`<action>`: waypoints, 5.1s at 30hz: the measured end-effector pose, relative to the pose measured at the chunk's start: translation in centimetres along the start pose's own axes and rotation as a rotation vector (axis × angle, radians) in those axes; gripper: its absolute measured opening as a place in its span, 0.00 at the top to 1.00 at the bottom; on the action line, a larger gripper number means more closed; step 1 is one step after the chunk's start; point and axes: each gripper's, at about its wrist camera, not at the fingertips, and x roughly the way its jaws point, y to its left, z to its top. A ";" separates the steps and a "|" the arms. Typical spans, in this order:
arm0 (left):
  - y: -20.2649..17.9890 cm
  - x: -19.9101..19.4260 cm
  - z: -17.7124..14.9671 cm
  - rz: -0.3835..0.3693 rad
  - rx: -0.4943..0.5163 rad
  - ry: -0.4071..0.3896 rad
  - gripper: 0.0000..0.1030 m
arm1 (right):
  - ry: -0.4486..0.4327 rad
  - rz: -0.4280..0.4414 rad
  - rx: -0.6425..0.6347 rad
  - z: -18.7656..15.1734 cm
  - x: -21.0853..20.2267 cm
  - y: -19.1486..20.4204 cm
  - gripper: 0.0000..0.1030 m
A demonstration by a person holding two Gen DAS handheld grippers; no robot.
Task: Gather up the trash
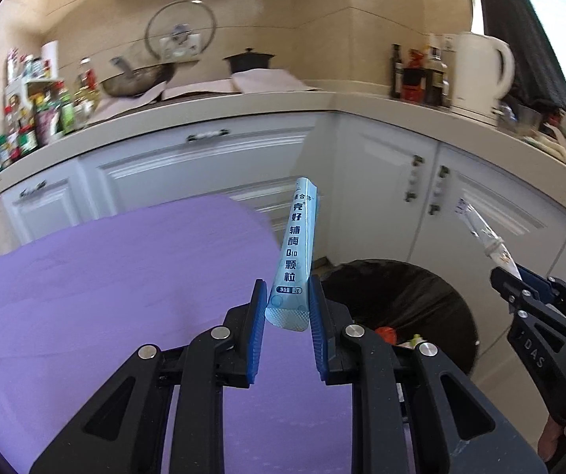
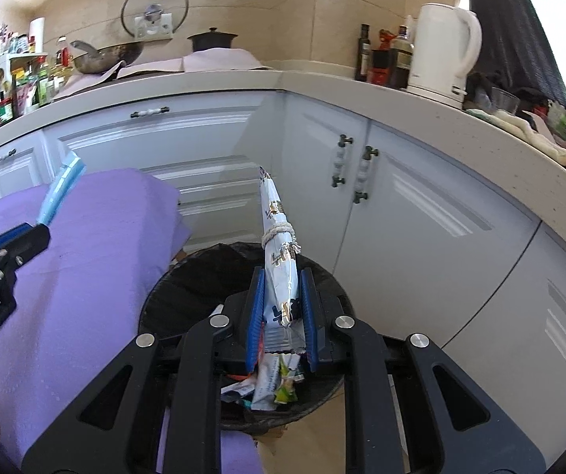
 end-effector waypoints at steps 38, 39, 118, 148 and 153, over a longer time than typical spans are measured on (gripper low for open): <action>-3.8 5.9 0.6 -0.019 0.009 0.055 0.48 | -0.010 -0.029 0.073 0.8 3.5 -2.7 0.67; -3.7 5.8 0.6 -0.016 0.009 0.053 0.47 | -0.010 -0.030 0.073 0.8 3.5 -2.8 0.66; 2.9 -10.4 -0.6 0.026 -0.034 -0.128 0.17 | -0.201 -0.129 0.049 0.0 -13.2 -1.2 0.14; 2.7 -10.2 -0.8 0.027 -0.032 -0.128 0.17 | -0.206 -0.131 0.051 -0.2 -13.3 -1.2 0.14; 2.6 -10.2 -0.8 0.028 -0.024 -0.130 0.17 | -0.209 -0.133 0.051 -0.2 -13.4 -1.2 0.14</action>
